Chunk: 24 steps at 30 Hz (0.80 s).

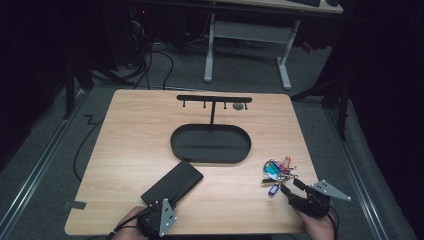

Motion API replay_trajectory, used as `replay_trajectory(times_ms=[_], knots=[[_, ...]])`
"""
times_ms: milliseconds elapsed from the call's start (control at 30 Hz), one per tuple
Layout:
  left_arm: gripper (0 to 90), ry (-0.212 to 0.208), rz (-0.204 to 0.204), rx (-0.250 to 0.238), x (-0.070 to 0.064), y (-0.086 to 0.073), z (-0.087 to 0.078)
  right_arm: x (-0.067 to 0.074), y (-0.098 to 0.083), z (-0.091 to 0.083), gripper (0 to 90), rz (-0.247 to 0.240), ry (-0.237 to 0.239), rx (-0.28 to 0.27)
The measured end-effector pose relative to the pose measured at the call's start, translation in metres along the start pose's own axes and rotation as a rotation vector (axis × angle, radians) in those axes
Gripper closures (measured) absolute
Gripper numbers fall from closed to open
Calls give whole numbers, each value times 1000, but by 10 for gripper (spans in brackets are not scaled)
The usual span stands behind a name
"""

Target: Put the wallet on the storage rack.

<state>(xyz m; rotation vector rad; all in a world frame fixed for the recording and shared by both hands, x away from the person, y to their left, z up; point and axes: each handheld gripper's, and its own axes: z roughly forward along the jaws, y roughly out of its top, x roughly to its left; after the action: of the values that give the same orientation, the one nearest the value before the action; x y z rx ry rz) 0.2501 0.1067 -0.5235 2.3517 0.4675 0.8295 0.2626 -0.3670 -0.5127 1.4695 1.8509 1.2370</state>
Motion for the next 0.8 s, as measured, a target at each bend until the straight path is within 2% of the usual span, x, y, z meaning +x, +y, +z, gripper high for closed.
replay_trajectory(times_ms=[67, 167, 233, 667, 767, 800], knots=[[753, 3, -12, -10, 2, 0, -3, 0, 0, 0, 375, 0, -1, 0], [795, 29, -29, -46, 4, 0, -10, 0, 0, -1, 375, 5, -3, 0], [805, 35, -67, -73, 10, -1, -15, 0, 0, -1, 375, 4, -3, 0], [826, 10, -240, -172, 35, -8, -32, 0, 0, 0, 376, 10, -7, 1], [827, 2, -274, -198, 42, -11, -36, 0, 0, 0, 376, 13, -7, 4], [827, 2, -274, -198, 42, -11, -36, 0, 0, 0, 376, 13, -7, 4]])
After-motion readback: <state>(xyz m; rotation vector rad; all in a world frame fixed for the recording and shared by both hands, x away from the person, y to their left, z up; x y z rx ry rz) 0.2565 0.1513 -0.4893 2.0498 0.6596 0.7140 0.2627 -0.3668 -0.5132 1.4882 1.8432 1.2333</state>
